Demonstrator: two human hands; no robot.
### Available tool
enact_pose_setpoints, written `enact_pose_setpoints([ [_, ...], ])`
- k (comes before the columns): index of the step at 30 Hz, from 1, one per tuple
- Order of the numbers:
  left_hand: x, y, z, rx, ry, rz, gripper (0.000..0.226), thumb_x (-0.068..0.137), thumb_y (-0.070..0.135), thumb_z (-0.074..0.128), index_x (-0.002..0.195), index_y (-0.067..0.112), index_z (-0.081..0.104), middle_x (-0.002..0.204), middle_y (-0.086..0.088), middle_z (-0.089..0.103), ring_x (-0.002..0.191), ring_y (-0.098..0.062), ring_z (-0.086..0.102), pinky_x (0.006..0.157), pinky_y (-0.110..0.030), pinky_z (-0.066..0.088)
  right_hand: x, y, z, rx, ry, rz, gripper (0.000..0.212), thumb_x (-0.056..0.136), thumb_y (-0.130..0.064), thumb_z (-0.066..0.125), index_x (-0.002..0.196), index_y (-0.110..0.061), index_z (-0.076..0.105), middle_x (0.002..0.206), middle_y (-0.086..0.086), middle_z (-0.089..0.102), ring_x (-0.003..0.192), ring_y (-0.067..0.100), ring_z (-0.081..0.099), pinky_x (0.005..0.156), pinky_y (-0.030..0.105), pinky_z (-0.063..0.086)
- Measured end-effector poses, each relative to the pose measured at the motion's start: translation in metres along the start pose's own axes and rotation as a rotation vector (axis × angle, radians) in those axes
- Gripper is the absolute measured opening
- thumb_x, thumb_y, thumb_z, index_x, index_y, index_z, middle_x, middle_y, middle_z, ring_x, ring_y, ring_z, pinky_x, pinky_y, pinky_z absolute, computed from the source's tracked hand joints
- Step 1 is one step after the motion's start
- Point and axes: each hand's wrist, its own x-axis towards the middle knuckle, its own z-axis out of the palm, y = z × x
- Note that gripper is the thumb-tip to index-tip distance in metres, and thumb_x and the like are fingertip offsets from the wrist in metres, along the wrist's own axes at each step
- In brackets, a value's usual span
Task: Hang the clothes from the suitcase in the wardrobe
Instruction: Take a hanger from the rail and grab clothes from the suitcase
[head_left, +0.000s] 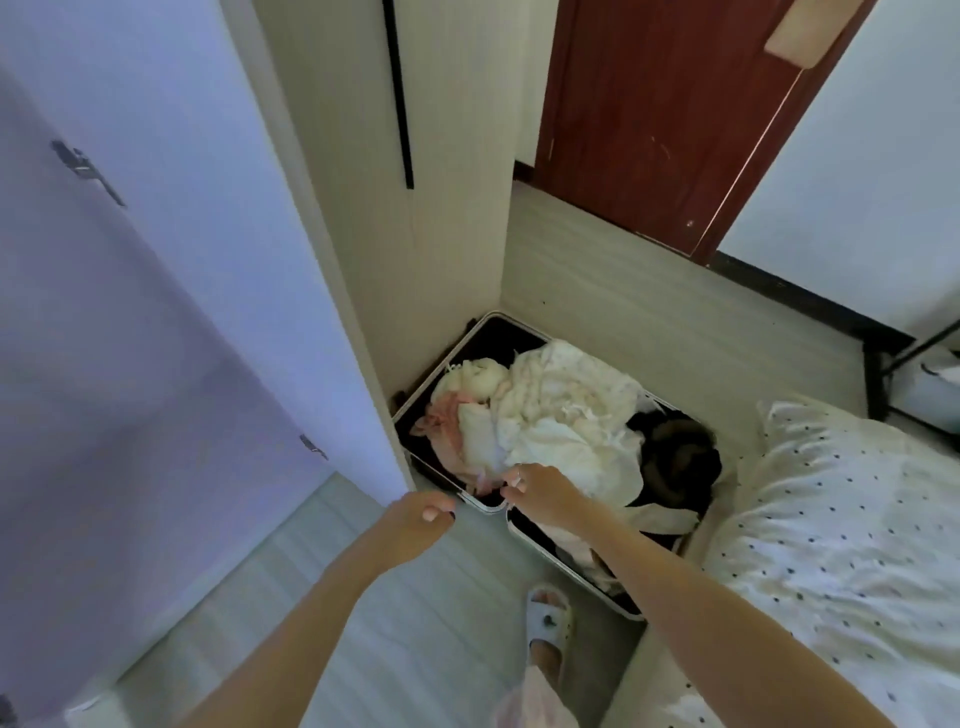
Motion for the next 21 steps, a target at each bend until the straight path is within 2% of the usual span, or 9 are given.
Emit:
enact_pose_setpoints([
  [1,0.020,0.010,0.009,0.015,-0.006,-0.003,0.014,0.084,0.030,0.046,0.087,0.024,0.058,0.097,-0.006,0.061,0.087,-0.021,0.057,0.076,-0.029,0.045,0.008,0.015,-0.011,0.010,0.006,0.013,0.035,0.099,-0.026,0.039,0.127,-0.010,0.053,0.126,0.011,0.059,0.112,0.027,0.056,0.087,0.030,0.043],
  [4,0.093,0.035,0.044,0.020,0.014,-0.029,0.026,0.095,0.016,0.043,0.112,0.017,0.062,0.109,0.000,0.055,0.099,-0.018,0.056,0.073,-0.022,0.045,0.050,0.074,-0.042,0.002,0.006,0.076,0.039,0.098,-0.028,0.038,0.133,-0.014,0.046,0.127,0.011,0.058,0.097,0.025,0.062,0.080,0.031,0.046],
  [6,0.145,0.042,0.066,0.021,0.027,-0.034,0.029,0.096,0.014,0.043,0.120,0.014,0.059,0.122,0.001,0.051,0.111,-0.019,0.054,0.074,-0.019,0.046,0.089,0.115,-0.055,-0.016,0.016,0.113,0.041,0.099,-0.029,0.038,0.138,-0.016,0.041,0.131,0.009,0.056,0.104,0.024,0.060,0.087,0.030,0.045],
  [8,0.195,0.042,0.087,0.025,0.033,-0.048,0.030,0.096,0.013,0.043,0.121,0.014,0.059,0.132,-0.002,0.052,0.116,-0.020,0.053,0.082,-0.022,0.045,0.124,0.154,-0.060,-0.009,0.017,0.156,0.042,0.099,-0.029,0.038,0.140,-0.016,0.038,0.134,0.007,0.054,0.118,0.023,0.054,0.094,0.030,0.043],
  [11,0.253,0.033,0.114,0.037,0.038,-0.066,0.030,0.096,0.012,0.042,0.121,0.013,0.058,0.126,-0.008,0.057,0.116,-0.021,0.053,0.081,-0.020,0.041,0.169,0.203,-0.058,0.038,0.028,0.206,0.043,0.100,-0.027,0.039,0.141,-0.016,0.036,0.135,0.007,0.052,0.123,0.023,0.050,0.097,0.031,0.041],
  [13,0.291,0.020,0.132,0.049,0.022,-0.077,0.030,0.096,0.009,0.041,0.120,0.010,0.057,0.123,-0.012,0.058,0.123,-0.022,0.047,0.094,-0.023,0.040,0.201,0.237,-0.047,0.118,0.056,0.271,0.042,0.099,-0.025,0.039,0.140,-0.014,0.037,0.134,0.008,0.054,0.121,0.024,0.051,0.093,0.030,0.041],
  [15,0.333,-0.002,0.158,0.105,-0.020,-0.111,0.030,0.095,0.009,0.040,0.121,0.010,0.055,0.124,-0.012,0.057,0.128,-0.025,0.041,0.108,-0.031,0.032,0.236,0.276,-0.024,0.249,0.075,0.380,0.042,0.099,-0.025,0.039,0.139,-0.011,0.038,0.133,0.009,0.054,0.115,0.025,0.055,0.085,0.028,0.041],
  [19,0.400,-0.035,0.189,0.115,-0.025,-0.130,0.029,0.095,0.010,0.042,0.122,0.011,0.054,0.123,-0.010,0.056,0.114,-0.025,0.052,0.092,-0.027,0.042,0.292,0.337,0.018,0.444,0.165,0.571,0.055,0.098,-0.030,0.044,0.144,-0.003,0.030,0.136,0.012,0.049,0.117,0.025,0.052,0.077,0.024,0.037],
  [21,0.431,-0.052,0.200,0.123,-0.010,-0.131,0.028,0.095,0.010,0.043,0.120,0.012,0.055,0.123,-0.010,0.057,0.112,-0.024,0.053,0.093,-0.028,0.041,0.320,0.358,0.036,0.570,0.205,0.665,0.059,0.095,-0.035,0.050,0.140,-0.002,0.033,0.123,0.013,0.054,0.107,0.026,0.056,0.073,0.023,0.037],
])
